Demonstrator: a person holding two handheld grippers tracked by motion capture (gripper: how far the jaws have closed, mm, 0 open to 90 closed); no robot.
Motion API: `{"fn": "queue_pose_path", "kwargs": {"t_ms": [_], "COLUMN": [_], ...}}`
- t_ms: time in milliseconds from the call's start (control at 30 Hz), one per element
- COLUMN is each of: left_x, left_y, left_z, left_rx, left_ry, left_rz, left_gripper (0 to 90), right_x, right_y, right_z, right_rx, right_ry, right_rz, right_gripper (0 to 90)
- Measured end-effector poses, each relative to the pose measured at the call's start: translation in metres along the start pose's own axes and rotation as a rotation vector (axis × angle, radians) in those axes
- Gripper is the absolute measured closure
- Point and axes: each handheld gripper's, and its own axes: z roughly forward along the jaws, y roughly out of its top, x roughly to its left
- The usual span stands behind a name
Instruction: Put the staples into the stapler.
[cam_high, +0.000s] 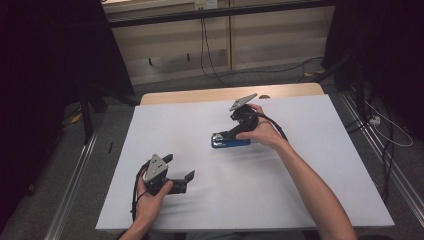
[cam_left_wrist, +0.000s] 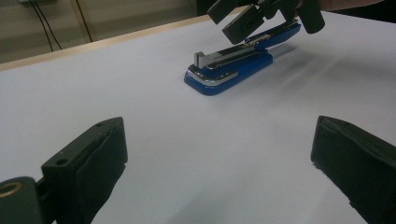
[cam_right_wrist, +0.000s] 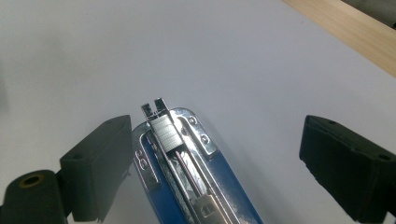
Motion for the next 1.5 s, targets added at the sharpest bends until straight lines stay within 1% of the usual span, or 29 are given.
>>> {"fn": "queue_pose_path", "kwargs": {"t_ms": [67,133,233,267,333,400,467,533,633,700,800,867,900,967,1067,1200,1233,1300,1367,1433,1500], "left_x": [0.0,0.0,0.0,0.0,0.0,0.0,0.0,0.001,0.0,0.0,0.001,0.002,0.002,0.002,0.003,0.003,0.003,0.003,0.003,0.003,0.004], "left_y": [0.0,0.0,0.0,0.0,0.0,0.0,0.0,0.0,0.0,0.0,0.0,0.0,0.0,0.0,-0.001,-0.001,-0.001,-0.001,-0.001,-0.002,-0.003], "left_z": [0.0,0.0,0.0,0.0,0.0,0.0,0.0,0.0,0.0,0.0,0.0,0.0,0.0,0.0,0.0,0.0,0.0,0.0,0.0,0.0,-0.001], "left_rx": [0.0,-0.001,-0.001,0.001,-0.002,-0.001,-0.006,-0.006,-0.007,-0.007,-0.011,-0.007,-0.005,-0.001,0.005,0.004,0.007,0.008,0.01,0.011,0.008], "left_ry": [0.0,0.0,0.001,0.001,0.002,0.001,0.002,0.001,0.0,0.001,0.002,0.006,0.008,0.009,0.012,0.008,0.007,0.006,0.006,0.01,0.005], "left_rz": [0.001,0.0,-0.001,0.003,-0.001,0.002,0.0,0.0,0.0,-0.001,-0.012,-0.012,-0.014,-0.013,-0.011,-0.015,-0.013,-0.015,-0.011,-0.016,-0.018], "left_gripper": [3.8,3.8,3.8,3.8,3.8,3.8,3.8,3.9,3.8,3.8,3.8,3.8,3.8,3.8,3.9,3.9,3.8,3.8,3.9,3.9,3.8], "right_x": [0.0,0.0,0.001,0.002,0.003,0.005,0.006,0.008,0.01,0.012,0.015,0.016,0.017,0.019,0.023,0.025,0.026,0.026,0.027,0.028,0.029], "right_y": [-0.001,-0.002,-0.004,-0.004,-0.005,-0.007,-0.009,-0.011,-0.014,-0.016,-0.02,-0.023,-0.024,-0.028,-0.032,-0.036,-0.038,-0.04,-0.042,-0.044,-0.047], "right_z": [-0.002,-0.005,-0.008,-0.009,-0.012,-0.014,-0.016,-0.018,-0.021,-0.023,-0.026,-0.029,-0.03,-0.033,-0.037,-0.044,-0.045,-0.048,-0.05,-0.053,-0.055], "right_rx": [-0.016,-0.033,-0.041,-0.046,-0.063,-0.074,-0.08,-0.085,-0.093,-0.108,-0.117,-0.12,-0.12,-0.135,-0.147,-0.168,-0.177,-0.184,-0.187,-0.192,-0.195], "right_ry": [-0.021,-0.025,-0.044,-0.05,-0.077,-0.086,-0.118,-0.14,-0.158,-0.16,-0.175,-0.18,-0.19,-0.211,-0.24,-0.254,-0.264,-0.262,-0.273,-0.274,-0.28], "right_rz": [0.016,0.034,0.036,0.046,0.065,0.068,0.07,0.069,0.074,0.078,0.081,0.094,0.094,0.111,0.114,0.13,0.138,0.151,0.155,0.159,0.156], "right_gripper": [6.5,6.7,5.5,5.6,6.0,5.9,6.4,6.4,6.1,5.9,5.8,6.2,6.8,6.7,6.5,4.8,3.6,3.5,3.5,3.5,3.5]}}
